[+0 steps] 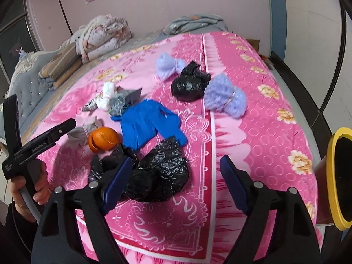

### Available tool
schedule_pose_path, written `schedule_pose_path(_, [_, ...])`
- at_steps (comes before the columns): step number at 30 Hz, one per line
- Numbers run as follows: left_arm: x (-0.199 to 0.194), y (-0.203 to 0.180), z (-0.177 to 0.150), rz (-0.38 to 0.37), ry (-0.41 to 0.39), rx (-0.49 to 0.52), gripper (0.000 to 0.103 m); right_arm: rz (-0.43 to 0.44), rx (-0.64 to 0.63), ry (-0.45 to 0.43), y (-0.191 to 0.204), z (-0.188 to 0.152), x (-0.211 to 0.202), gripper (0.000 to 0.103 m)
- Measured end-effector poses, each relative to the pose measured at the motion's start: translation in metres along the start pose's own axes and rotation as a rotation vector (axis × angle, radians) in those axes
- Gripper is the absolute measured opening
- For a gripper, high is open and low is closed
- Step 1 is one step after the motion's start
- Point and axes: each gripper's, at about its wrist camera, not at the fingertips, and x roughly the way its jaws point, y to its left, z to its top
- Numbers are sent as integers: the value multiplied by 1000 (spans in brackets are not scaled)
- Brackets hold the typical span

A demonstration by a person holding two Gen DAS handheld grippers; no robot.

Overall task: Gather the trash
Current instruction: 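Grasp the black plastic bag with the right tool while the left tool grasps the beige cloth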

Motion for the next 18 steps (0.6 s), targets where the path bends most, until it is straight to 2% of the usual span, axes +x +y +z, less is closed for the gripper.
schedule_pose_path(2, [7,1,-2,-1,12,0,84,10,-1,25,1,-2,10,68])
schedule_pose_path(7, [20,2,-8,-20,41,7,74,45,-12,72,7,-6,30,57])
schedule_pose_path(10, [27,3,-11,-33,60,2,59,57,-23,75,12,-5,36,52])
schedule_pose_path(12, [32,2,-13,-32,73,4,44,56,-29,84,15,-4,41,50])
schedule_pose_path(15, [35,1,-15,-48,76,9,33,59,-31,92,16,-5,45,47])
schedule_pose_path(18, [34,-2,-17,-52,63,25,27,49,-42,90,20,-7,45,33])
